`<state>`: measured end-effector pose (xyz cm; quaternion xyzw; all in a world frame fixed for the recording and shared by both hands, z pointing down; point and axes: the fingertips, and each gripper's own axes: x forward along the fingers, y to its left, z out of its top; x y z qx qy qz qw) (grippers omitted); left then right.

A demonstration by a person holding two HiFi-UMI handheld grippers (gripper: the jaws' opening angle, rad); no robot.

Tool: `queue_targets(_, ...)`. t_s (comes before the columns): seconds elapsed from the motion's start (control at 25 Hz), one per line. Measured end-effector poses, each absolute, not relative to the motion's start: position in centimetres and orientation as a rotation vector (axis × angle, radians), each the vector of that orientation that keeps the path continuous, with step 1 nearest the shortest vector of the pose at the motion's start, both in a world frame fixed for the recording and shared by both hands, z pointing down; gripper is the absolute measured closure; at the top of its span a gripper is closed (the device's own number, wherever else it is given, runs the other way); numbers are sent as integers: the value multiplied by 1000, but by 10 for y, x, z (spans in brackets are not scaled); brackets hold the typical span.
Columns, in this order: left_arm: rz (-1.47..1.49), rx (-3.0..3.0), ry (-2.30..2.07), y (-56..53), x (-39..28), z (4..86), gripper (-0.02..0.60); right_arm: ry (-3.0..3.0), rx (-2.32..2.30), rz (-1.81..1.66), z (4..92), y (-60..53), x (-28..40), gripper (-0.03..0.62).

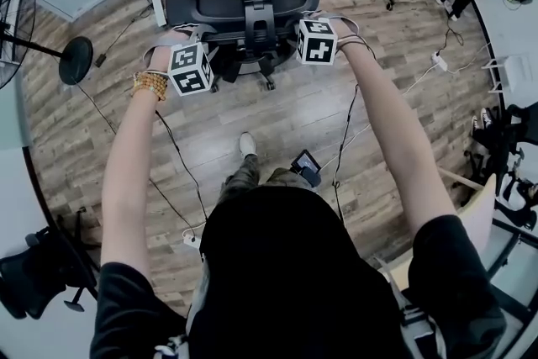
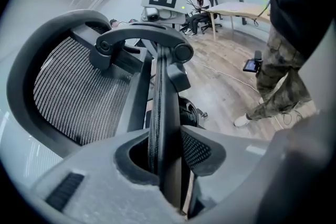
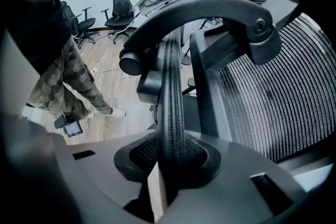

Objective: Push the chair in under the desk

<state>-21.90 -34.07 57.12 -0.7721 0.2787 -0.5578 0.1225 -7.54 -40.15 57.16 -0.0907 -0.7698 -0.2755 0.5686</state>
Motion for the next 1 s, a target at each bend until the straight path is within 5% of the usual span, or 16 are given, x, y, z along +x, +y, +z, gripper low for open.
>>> queue_targets(1.0,-1608,-2202,832,-348,-226,568,457,-1811,-210,-666,569,-408,-82,510)
